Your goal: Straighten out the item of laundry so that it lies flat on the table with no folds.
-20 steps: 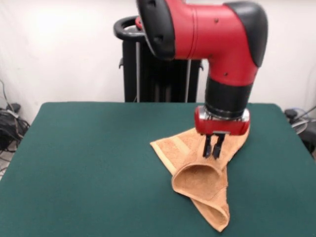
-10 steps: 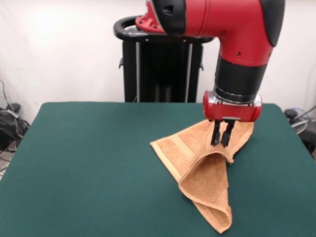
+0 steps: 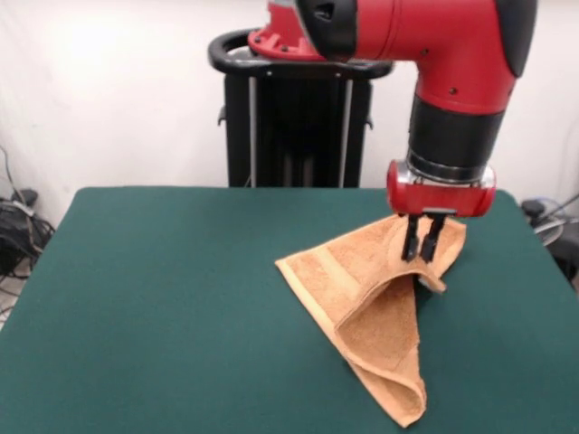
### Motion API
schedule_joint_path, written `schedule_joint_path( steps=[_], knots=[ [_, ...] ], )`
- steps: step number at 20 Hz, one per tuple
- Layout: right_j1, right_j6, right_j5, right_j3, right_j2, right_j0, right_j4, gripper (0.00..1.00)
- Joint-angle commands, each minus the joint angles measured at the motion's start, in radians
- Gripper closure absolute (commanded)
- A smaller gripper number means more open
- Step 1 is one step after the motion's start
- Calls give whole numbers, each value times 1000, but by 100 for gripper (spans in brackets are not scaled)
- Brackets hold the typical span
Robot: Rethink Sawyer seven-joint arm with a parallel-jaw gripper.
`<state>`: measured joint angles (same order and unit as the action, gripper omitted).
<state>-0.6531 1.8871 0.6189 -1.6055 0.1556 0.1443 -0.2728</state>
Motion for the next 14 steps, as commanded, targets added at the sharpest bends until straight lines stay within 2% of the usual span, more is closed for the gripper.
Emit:
schedule_joint_path(
  steps=[1,5,14],
  knots=[
    [-46,224,-74,-125,42,-100,81,100],
    [-71,296,-107,-165,-8,-171,106,100],
    [-70,285,-125,-174,-55,-228,178,100]
  ],
)
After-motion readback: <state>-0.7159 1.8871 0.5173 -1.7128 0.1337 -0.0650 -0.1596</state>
